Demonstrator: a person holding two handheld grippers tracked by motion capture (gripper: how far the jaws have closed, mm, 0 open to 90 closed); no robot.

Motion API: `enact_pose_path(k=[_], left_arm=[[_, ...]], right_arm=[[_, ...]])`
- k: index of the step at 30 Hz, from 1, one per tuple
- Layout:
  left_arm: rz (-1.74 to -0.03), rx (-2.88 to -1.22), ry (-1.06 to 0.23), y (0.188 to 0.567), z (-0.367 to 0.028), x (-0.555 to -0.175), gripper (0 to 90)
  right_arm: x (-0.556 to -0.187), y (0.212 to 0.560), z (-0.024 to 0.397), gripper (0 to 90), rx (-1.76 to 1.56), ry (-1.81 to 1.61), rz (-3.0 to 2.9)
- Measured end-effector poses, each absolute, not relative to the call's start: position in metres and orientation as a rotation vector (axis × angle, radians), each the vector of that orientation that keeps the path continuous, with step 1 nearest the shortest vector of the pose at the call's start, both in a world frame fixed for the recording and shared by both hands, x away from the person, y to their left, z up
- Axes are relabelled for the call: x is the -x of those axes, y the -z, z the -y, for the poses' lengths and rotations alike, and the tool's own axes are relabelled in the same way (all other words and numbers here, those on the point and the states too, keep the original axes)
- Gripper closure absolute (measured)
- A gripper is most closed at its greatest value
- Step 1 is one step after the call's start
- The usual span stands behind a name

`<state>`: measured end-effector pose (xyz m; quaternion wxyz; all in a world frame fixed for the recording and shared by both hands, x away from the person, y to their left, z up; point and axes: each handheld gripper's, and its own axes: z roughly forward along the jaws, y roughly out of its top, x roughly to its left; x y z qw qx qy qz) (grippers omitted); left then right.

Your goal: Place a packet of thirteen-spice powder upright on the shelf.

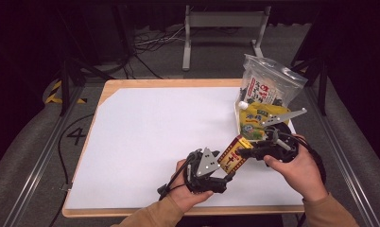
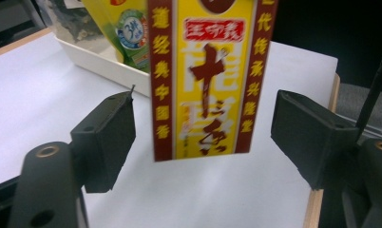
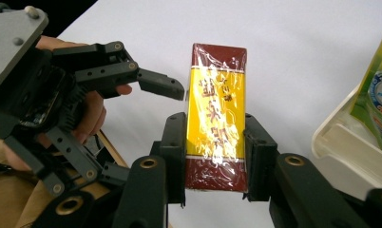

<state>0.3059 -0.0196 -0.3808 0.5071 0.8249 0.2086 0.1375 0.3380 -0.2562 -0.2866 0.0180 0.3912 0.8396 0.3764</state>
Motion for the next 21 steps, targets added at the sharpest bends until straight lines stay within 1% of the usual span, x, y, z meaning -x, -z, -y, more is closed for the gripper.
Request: enact_pose_path(k=[10, 21], left_arm=[[-0.556, -2.022, -0.314, 0.377, 0.008, -0.313, 21.8], [-0.619, -2.065, -0.298, 0.379, -0.009, -0.321, 20.2]], right_arm=[[-0.336, 0.265, 0.261, 68.1, -1.06, -1.051, -2.608], [-0.339, 0.253, 0.268, 68.1, -0.929, -0.973, -2.632]])
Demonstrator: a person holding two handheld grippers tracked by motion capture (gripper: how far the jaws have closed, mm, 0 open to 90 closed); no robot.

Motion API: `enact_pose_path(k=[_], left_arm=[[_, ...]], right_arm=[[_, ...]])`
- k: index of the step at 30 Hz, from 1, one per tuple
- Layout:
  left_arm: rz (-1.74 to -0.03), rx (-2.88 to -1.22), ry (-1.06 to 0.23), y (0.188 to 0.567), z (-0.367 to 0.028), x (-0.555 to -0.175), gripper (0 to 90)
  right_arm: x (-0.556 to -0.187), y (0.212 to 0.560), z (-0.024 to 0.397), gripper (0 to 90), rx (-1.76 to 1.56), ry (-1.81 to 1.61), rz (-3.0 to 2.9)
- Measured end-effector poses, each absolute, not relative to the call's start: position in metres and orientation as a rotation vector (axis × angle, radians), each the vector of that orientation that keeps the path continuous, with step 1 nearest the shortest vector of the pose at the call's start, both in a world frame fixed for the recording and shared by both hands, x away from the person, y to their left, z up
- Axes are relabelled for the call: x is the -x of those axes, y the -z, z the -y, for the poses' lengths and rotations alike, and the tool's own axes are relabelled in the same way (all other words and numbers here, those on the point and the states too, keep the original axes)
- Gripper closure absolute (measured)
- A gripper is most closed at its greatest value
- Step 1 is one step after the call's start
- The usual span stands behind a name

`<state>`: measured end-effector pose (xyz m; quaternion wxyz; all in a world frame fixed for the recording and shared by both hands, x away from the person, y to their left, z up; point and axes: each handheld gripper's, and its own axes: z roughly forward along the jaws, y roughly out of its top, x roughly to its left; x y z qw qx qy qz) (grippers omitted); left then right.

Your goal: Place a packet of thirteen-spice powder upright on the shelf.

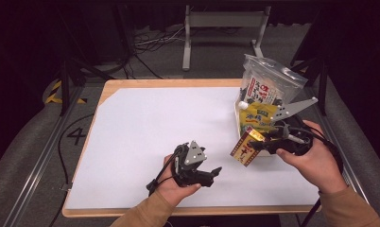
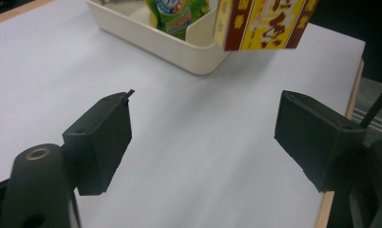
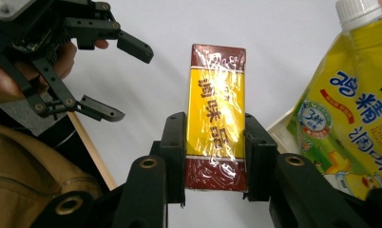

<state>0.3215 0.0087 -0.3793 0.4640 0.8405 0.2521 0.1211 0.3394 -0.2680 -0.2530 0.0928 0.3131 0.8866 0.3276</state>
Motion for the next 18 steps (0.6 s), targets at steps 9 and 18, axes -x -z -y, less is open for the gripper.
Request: enact_pose_path(k=[9, 18], left_arm=[[-0.671, -2.055, -0.301, 0.377, -0.025, -0.325, 18.8], [-0.727, -2.064, -0.311, 0.375, -0.04, -0.329, 18.7]], right_arm=[[-0.344, 0.242, 0.272, 68.1, -0.855, -0.944, -2.63], [-0.351, 0.232, 0.278, 68.0, -0.789, -0.927, -2.641]])
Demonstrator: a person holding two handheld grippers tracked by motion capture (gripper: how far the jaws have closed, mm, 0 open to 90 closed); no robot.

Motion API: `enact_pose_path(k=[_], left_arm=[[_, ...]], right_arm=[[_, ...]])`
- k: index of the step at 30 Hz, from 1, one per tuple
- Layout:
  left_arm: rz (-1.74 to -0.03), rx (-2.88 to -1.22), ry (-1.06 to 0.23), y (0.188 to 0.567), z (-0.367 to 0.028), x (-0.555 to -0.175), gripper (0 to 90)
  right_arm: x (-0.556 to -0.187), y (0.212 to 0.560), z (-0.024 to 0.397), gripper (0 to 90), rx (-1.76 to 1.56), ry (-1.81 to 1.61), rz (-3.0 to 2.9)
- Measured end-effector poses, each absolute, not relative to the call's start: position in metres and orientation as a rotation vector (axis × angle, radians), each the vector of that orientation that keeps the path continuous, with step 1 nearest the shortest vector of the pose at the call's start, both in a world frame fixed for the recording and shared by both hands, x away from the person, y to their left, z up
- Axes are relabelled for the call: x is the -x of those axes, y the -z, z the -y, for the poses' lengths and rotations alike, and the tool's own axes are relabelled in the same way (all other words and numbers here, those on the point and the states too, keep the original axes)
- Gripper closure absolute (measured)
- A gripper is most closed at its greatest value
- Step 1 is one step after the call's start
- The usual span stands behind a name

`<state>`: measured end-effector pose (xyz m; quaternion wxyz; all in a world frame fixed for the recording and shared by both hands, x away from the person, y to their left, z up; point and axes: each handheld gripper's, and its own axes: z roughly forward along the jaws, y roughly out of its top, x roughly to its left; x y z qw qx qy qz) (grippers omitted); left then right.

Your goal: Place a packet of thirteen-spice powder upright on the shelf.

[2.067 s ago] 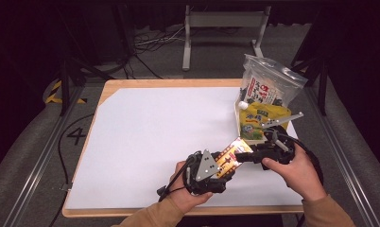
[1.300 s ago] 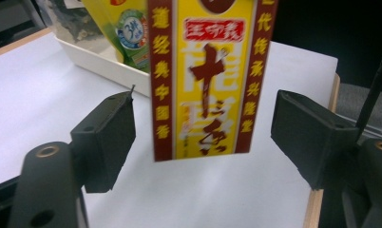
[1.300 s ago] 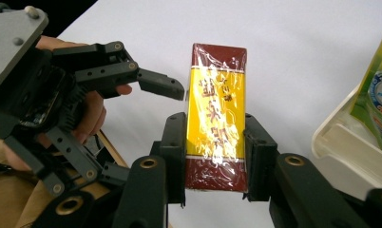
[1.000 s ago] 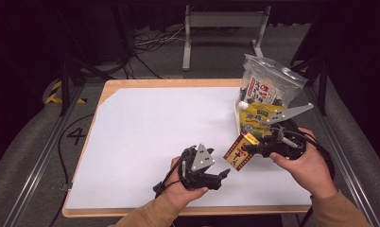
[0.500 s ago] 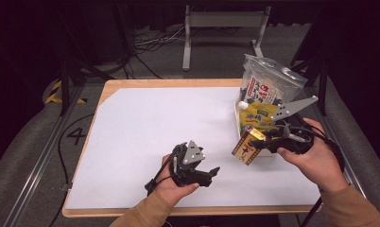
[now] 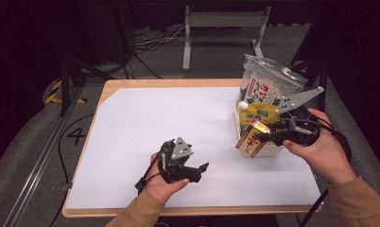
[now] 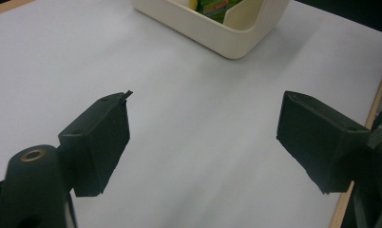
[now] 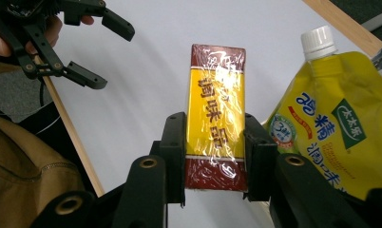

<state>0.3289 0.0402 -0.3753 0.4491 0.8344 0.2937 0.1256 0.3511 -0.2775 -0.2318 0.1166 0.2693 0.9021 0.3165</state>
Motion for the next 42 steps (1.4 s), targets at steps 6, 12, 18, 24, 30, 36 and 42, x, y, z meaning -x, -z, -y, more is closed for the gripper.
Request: enact_pose_path(k=[6, 12, 18, 24, 30, 36, 42], left_arm=[[-0.731, -2.068, -0.314, 0.374, -0.048, -0.331, 18.5], [-0.749, -2.066, -0.321, 0.372, -0.057, -0.334, 18.2], [-0.778, -2.053, -0.319, 0.371, -0.066, -0.337, 18.2], [-0.802, -2.039, -0.328, 0.369, -0.077, -0.339, 18.2], [-0.829, -2.041, -0.325, 0.372, -0.081, -0.338, 18.4], [-0.852, -2.024, -0.324, 0.372, -0.088, -0.338, 18.4], [-0.858, -2.026, -0.323, 0.374, -0.088, -0.339, 18.4]], right_arm=[[-0.354, 0.226, 0.28, 68.0, -0.758, -0.908, -2.643], [-0.36, 0.221, 0.283, 68.0, -0.7, -0.883, -2.656], [-0.365, 0.218, 0.289, 68.0, -0.634, -0.865, -2.655], [-0.371, 0.214, 0.295, 68.0, -0.554, -0.831, -2.669], [-0.378, 0.21, 0.298, 68.0, -0.485, -0.794, -2.69], [-0.384, 0.209, 0.299, 68.0, -0.433, -0.764, -2.708], [-0.39, 0.212, 0.301, 68.0, -0.347, -0.744, -2.735]])
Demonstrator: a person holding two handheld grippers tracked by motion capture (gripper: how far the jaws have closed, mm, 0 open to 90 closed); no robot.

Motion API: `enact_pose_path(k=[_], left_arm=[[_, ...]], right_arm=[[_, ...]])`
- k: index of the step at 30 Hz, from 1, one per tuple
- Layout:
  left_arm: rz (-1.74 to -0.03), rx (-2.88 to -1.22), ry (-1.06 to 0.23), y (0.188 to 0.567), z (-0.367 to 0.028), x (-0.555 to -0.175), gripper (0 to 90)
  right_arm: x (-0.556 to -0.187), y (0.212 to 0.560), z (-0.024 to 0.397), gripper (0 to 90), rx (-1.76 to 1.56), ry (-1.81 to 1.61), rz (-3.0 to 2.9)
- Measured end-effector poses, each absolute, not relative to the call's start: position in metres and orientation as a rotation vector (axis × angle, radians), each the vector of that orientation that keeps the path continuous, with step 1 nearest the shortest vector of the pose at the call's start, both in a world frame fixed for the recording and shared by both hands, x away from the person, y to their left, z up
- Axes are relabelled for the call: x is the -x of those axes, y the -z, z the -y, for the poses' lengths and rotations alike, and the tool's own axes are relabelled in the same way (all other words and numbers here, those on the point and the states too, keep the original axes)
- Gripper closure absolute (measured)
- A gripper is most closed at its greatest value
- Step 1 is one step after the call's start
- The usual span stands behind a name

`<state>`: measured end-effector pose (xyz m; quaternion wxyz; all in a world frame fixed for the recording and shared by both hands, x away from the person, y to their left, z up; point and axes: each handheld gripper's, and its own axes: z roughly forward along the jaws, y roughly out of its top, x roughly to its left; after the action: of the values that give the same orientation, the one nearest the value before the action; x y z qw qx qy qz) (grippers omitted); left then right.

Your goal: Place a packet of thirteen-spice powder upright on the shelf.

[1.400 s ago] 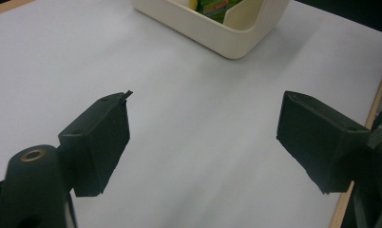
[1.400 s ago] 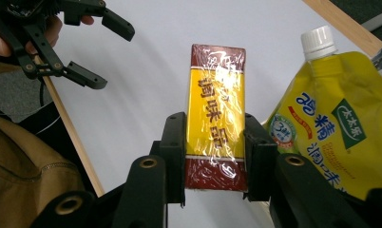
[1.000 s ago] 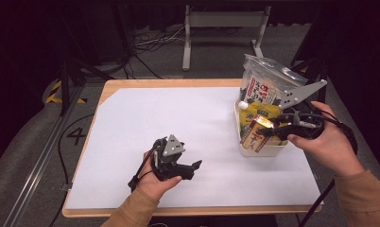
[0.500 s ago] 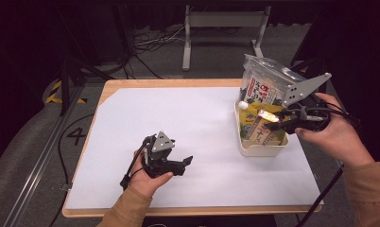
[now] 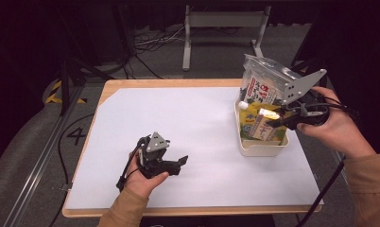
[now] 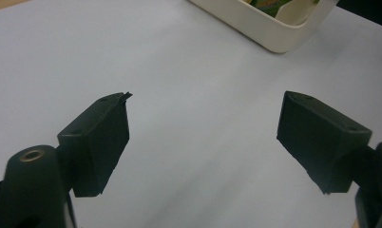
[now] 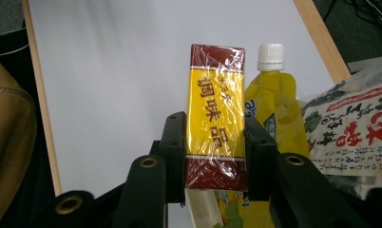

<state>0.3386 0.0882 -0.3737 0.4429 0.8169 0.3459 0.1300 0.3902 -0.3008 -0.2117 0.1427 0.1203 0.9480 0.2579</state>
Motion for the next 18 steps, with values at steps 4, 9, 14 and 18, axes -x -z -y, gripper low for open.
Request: enact_pose_path(k=[4, 9, 14, 18], left_arm=[[-0.846, -2.034, -0.321, 0.375, -0.086, -0.34, 18.4], [-0.858, -2.042, -0.323, 0.375, -0.086, -0.341, 18.6], [-0.859, -2.04, -0.315, 0.375, -0.085, -0.342, 18.6], [-0.858, -2.047, -0.313, 0.376, -0.084, -0.343, 18.6]], right_arm=[[-0.394, 0.214, 0.301, 68.0, -0.317, -0.728, -2.738], [-0.396, 0.22, 0.302, 68.0, -0.283, -0.731, -2.753], [-0.398, 0.225, 0.301, 68.0, -0.259, -0.718, -2.76], [-0.401, 0.232, 0.303, 68.0, -0.235, -0.699, -2.77]])
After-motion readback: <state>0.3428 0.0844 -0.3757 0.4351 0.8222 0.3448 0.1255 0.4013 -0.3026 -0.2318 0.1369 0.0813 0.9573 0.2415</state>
